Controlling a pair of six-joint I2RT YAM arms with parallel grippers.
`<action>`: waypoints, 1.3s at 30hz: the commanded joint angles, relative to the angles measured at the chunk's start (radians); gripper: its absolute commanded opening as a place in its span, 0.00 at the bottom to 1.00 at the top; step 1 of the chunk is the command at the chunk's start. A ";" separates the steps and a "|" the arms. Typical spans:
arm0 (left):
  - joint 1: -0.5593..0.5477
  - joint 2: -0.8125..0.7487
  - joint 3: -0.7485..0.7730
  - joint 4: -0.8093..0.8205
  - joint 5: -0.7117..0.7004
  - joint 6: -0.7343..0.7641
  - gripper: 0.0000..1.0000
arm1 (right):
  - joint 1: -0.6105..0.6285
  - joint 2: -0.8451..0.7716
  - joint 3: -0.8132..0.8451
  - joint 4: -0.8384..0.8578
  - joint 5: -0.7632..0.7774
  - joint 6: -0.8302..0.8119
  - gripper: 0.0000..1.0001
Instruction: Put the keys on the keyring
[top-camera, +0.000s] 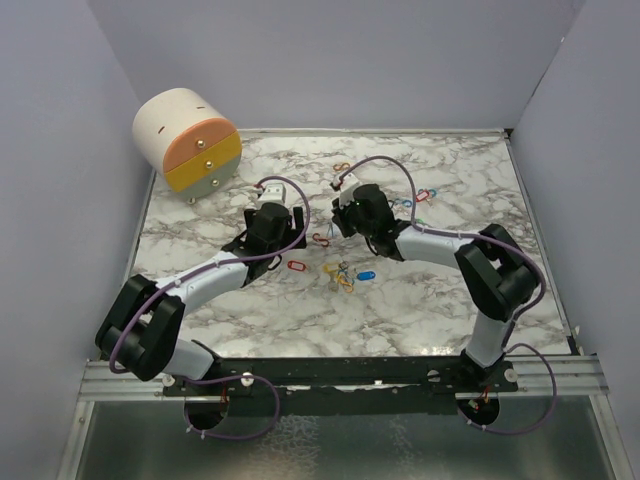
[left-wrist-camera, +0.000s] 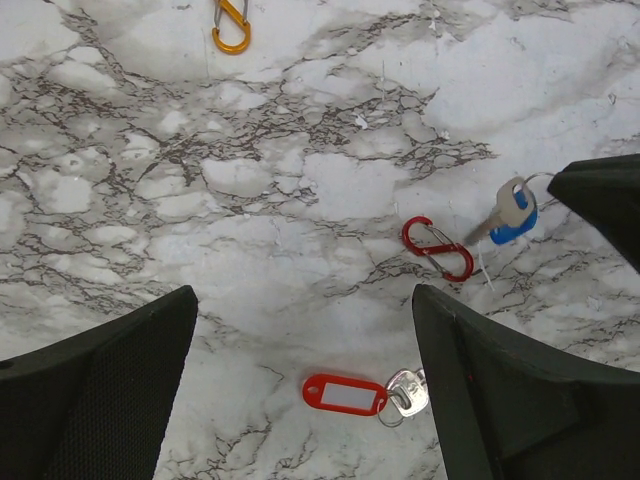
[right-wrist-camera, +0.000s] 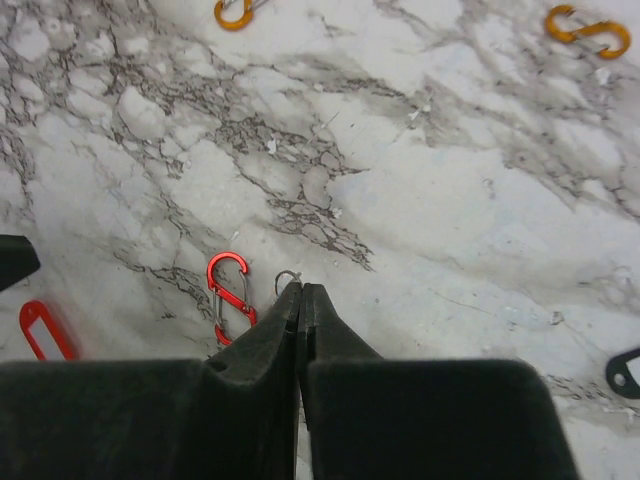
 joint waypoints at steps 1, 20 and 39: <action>-0.003 0.041 0.033 0.018 0.069 -0.011 0.90 | 0.008 -0.095 -0.051 0.098 0.111 0.008 0.01; -0.108 0.328 0.239 -0.032 0.073 -0.019 0.89 | 0.008 -0.399 -0.264 0.044 0.437 0.041 0.01; -0.126 0.422 0.271 -0.002 0.194 -0.050 0.88 | 0.008 -0.525 -0.292 0.000 0.513 0.048 0.01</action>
